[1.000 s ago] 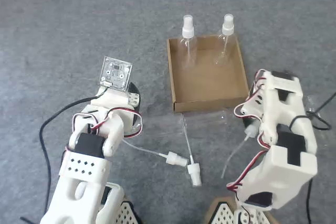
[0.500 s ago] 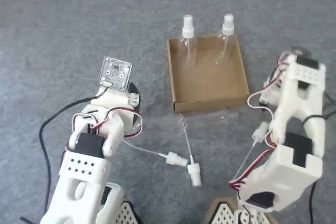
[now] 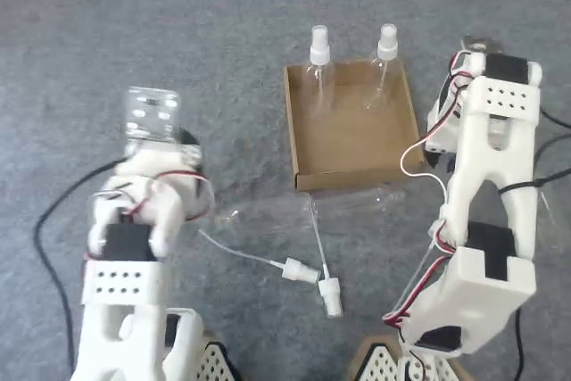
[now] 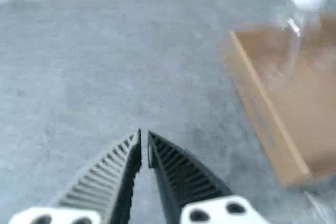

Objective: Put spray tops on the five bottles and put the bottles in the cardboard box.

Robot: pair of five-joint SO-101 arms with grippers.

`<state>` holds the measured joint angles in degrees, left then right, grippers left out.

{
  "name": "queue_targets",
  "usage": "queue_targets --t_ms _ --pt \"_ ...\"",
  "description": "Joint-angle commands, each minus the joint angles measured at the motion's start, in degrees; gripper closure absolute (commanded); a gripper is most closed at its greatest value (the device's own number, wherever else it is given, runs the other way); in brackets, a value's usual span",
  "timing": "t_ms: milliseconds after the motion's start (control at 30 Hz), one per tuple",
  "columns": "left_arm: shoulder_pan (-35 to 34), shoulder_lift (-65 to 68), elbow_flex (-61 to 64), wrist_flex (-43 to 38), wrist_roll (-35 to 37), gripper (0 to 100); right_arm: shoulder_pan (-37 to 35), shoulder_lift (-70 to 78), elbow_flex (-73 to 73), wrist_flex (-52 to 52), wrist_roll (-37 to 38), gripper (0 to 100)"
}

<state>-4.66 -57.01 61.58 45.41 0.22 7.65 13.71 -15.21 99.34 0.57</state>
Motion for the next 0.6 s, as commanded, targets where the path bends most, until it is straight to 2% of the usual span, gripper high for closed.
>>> queue_targets --t_ms 0,167,300,433,567 --pt "-8.9 0.3 -12.4 12.0 -1.6 99 1.9 -6.3 -0.3 1.1 1.3 92.6" --pt "-20.8 0.1 -15.4 20.7 -12.5 99 1.7 -16.2 16.0 -7.6 1.5 91.7" --pt "-29.0 -0.2 -10.6 21.8 -19.2 97 1.7 -23.3 33.1 -17.1 1.6 82.7" --pt "-31.5 -0.2 -2.2 20.5 -24.3 88 0.7 -24.8 43.8 -23.7 3.3 73.9" --pt "-31.7 -0.2 5.6 15.5 -25.4 85 -0.5 -24.8 46.9 -25.7 1.8 73.4"
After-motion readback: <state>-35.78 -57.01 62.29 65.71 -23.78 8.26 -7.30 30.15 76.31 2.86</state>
